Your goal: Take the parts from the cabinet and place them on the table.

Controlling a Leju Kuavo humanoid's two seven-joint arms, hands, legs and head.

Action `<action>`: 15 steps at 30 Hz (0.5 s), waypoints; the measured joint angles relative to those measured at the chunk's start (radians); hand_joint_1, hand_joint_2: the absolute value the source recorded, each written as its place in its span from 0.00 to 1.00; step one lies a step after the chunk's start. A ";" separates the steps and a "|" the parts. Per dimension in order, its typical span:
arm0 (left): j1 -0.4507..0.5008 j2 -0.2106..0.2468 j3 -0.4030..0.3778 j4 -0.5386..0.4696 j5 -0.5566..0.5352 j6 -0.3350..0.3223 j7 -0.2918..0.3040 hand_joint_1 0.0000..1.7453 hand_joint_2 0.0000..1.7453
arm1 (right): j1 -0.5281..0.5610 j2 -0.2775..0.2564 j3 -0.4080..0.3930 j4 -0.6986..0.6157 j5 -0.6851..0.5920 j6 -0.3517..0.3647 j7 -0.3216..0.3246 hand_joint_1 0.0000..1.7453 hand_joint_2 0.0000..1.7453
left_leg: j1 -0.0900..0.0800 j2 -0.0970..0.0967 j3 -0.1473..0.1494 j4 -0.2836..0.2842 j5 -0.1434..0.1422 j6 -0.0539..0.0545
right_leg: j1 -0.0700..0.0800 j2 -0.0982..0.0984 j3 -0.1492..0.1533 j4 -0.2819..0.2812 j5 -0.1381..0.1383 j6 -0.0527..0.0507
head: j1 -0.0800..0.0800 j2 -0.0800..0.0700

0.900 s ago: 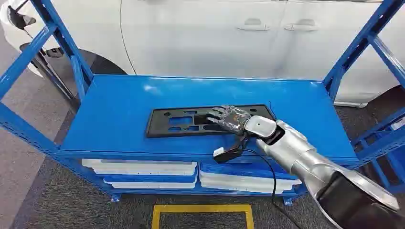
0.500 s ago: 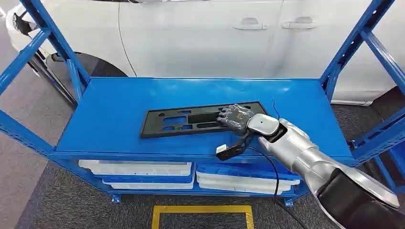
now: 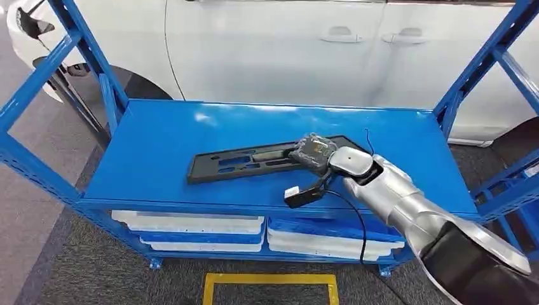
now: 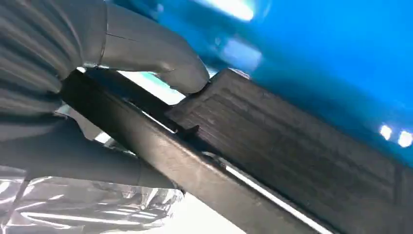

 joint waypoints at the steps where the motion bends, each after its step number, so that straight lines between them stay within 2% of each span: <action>1: 0.002 0.000 0.000 0.000 0.000 0.001 0.000 0.00 0.00 | 0.008 0.004 -0.006 -0.013 -0.015 0.000 -0.007 1.00 1.00 | 0.000 0.000 0.000 0.000 -0.001 0.001 | -0.001 0.000 -0.027 0.058 -0.011 0.001 | 0.000 0.000; 2: 0.003 0.000 0.000 0.000 0.000 0.001 0.000 0.00 0.00 | 0.016 0.004 -0.017 -0.033 -0.030 0.001 -0.012 1.00 1.00 | 0.000 -0.001 0.000 0.002 -0.001 0.001 | -0.003 0.000 -0.033 0.064 0.002 0.002 | 0.000 0.000; 3: 0.003 0.000 0.000 0.000 0.001 0.002 0.000 0.00 0.00 | 0.020 0.004 -0.029 -0.057 -0.042 0.003 -0.018 1.00 1.00 | 0.000 -0.002 0.001 0.004 -0.003 0.000 | -0.006 0.000 -0.016 0.021 0.039 0.001 | 0.000 0.000; 5: 0.004 0.000 0.000 0.000 0.003 0.002 0.000 0.00 0.00 | 0.020 0.005 -0.056 -0.118 -0.065 0.010 -0.025 1.00 1.00 | 0.001 -0.002 0.001 0.014 -0.010 -0.006 | -0.006 -0.003 0.056 -0.144 0.132 -0.006 | 0.000 0.000; 6: 0.005 0.000 0.000 0.000 0.004 0.002 -0.001 0.00 0.00 | 0.020 0.005 -0.077 -0.160 -0.084 0.026 -0.034 1.00 1.00 | 0.000 -0.001 0.000 0.018 -0.015 -0.012 | -0.004 -0.016 0.082 -0.215 0.149 -0.010 | 0.000 0.000; 7: 0.007 0.000 0.000 0.000 0.008 0.002 -0.002 0.00 0.00 | 0.019 0.005 -0.098 -0.202 -0.106 0.049 -0.041 1.00 1.00 | -0.008 0.004 -0.007 0.026 -0.019 -0.018 | 0.007 -0.021 0.091 -0.232 0.140 -0.012 | 0.000 0.000; 8: 0.009 0.001 0.000 0.000 0.009 0.003 -0.002 0.00 0.00 | 0.017 0.005 -0.114 -0.243 -0.123 0.069 -0.043 1.00 1.00 | -0.007 0.007 -0.012 0.025 -0.017 -0.022 | 0.007 -0.019 0.091 -0.236 0.131 -0.018 | 0.000 0.000; 10: 0.013 0.002 0.000 0.000 0.010 0.005 -0.004 0.00 0.00 | 0.017 0.005 -0.149 -0.327 -0.166 0.104 -0.064 1.00 1.00 | -0.006 0.014 -0.010 0.021 -0.017 -0.031 | 0.008 -0.010 0.086 -0.234 0.130 -0.024 | 0.000 0.000; 11: 0.013 0.002 0.000 0.000 0.010 0.007 -0.006 0.00 0.00 | 0.017 0.005 -0.164 -0.360 -0.196 0.119 -0.080 1.00 1.00 | -0.008 0.014 -0.011 0.024 -0.023 -0.039 | 0.000 -0.010 0.089 -0.243 0.134 -0.032 | 0.000 0.000; 12: 0.013 0.002 0.000 0.000 0.011 0.010 -0.006 0.00 0.00 | 0.017 -0.005 -0.183 -0.400 -0.247 0.144 -0.102 1.00 1.00 | -0.004 0.015 -0.018 0.042 -0.040 -0.045 | 0.001 -0.011 0.091 -0.246 0.137 -0.038 | 0.000 0.000; 13: 0.012 0.002 0.000 0.000 0.011 0.013 -0.006 0.00 1.00 | 0.016 -0.017 -0.203 -0.443 -0.317 0.173 -0.129 1.00 1.00 | -0.004 0.016 -0.039 0.092 -0.076 -0.051 | 0.001 -0.012 0.091 -0.247 0.136 -0.044 | 0.000 0.000; 15: 0.013 0.002 0.000 0.000 0.010 0.019 0.001 0.00 1.00 | 0.018 -0.042 -0.241 -0.518 -0.440 0.226 -0.176 1.00 1.00 | -0.003 0.017 -0.107 0.247 -0.154 -0.059 | 0.004 -0.012 0.092 -0.247 0.135 -0.048 | 0.000 0.000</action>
